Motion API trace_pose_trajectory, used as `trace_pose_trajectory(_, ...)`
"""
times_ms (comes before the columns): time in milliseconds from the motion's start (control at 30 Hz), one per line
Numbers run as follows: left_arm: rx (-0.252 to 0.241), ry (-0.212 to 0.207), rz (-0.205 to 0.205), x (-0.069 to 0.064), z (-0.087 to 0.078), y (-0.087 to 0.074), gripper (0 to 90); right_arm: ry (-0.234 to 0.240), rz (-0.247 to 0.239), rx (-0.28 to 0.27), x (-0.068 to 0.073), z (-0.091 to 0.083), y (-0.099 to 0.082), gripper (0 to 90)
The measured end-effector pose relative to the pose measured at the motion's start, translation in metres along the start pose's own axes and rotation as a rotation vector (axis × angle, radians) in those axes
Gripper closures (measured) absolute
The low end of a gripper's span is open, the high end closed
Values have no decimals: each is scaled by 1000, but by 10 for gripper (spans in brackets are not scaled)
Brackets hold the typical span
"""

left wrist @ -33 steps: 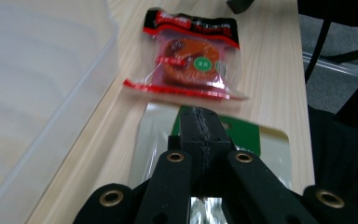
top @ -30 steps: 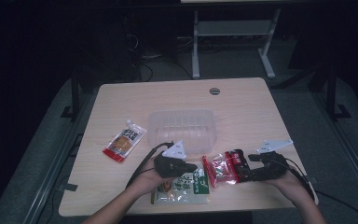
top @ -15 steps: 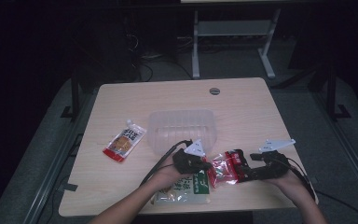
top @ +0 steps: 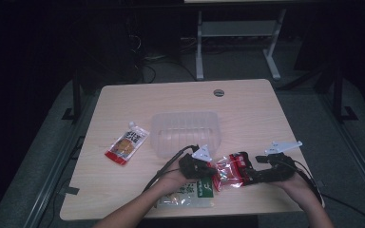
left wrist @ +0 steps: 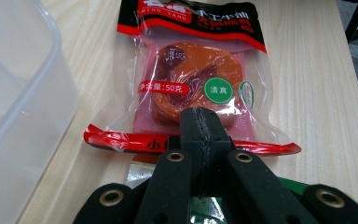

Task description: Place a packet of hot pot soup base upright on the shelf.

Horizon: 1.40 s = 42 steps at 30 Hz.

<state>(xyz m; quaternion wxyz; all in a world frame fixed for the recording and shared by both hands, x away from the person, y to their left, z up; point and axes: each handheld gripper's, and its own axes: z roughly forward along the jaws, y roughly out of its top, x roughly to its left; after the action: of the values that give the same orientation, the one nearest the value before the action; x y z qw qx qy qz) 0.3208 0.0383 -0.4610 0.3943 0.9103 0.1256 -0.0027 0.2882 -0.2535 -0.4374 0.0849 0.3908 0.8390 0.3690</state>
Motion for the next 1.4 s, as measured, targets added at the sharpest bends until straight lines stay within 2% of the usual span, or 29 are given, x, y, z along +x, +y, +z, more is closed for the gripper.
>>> trace_pose_trajectory(167,17,7,6,1,1,-2,898,-1,-3,-11,-1,-2,0,303)
trace_pose_trajectory(267,17,1,-8,2,2,-4,898,2,9,-14,-1,-3,1,290)
trace_pose_trajectory(533,35,-2,-17,3,3,-5,900,35,28,-46,-2,-4,2,247)
trace_pose_trajectory(700,39,-1,-15,3,4,-6,900,75,75,-17,-8,3,-2,228)
trace_pose_trajectory(967,37,-5,-21,2,4,-6,900,145,94,-8,-14,18,-1,220)
trace_pose_trajectory(1167,36,-8,-27,3,4,-6,900,207,141,2,-20,30,0,240)
trace_pose_trajectory(1400,37,-5,-26,2,4,-6,900,250,154,5,-20,31,-1,370)
